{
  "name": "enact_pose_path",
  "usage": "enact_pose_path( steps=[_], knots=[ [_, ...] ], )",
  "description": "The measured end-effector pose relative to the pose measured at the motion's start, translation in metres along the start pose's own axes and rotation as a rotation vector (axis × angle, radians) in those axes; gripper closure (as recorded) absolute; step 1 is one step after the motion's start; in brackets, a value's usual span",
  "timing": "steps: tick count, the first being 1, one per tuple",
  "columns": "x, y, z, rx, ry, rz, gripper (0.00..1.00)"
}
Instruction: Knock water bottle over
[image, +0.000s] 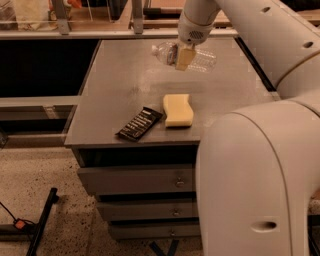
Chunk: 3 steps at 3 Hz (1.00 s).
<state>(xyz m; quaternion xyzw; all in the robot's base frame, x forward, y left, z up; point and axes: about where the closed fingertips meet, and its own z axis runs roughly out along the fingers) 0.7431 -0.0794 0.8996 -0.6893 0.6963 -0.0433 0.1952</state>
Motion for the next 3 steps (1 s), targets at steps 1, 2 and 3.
enact_pose_path(
  steps=[1, 2, 3],
  knots=[
    [0.01, 0.018, 0.009, -0.105, 0.094, -0.006, 0.84],
    [0.009, 0.028, 0.02, -0.164, 0.106, 0.011, 0.6],
    [0.008, 0.025, 0.023, -0.155, 0.102, 0.01, 0.37]
  ],
)
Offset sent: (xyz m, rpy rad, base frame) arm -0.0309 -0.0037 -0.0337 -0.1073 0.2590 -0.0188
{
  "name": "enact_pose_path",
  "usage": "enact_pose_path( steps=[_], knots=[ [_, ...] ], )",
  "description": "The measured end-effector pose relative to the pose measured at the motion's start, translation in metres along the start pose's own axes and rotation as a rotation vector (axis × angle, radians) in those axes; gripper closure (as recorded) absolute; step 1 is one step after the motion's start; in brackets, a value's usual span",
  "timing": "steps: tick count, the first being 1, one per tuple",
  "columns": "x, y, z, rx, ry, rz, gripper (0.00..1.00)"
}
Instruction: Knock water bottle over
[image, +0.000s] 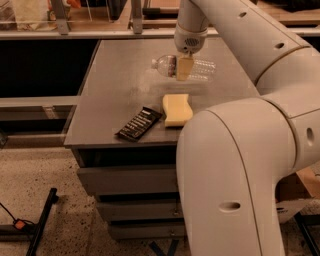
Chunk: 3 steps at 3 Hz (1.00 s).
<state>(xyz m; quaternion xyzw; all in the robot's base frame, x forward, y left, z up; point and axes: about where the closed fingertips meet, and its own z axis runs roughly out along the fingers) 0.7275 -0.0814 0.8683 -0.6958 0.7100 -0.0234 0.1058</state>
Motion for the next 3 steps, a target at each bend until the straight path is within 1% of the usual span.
enact_pose_path(
  steps=[1, 2, 3],
  knots=[
    [-0.0017, -0.003, 0.0037, 0.007, -0.004, -0.001, 0.13],
    [-0.0032, -0.0053, 0.0071, 0.012, -0.007, -0.001, 0.0],
    [-0.0033, -0.0054, 0.0072, 0.012, -0.007, -0.001, 0.0]
  ],
)
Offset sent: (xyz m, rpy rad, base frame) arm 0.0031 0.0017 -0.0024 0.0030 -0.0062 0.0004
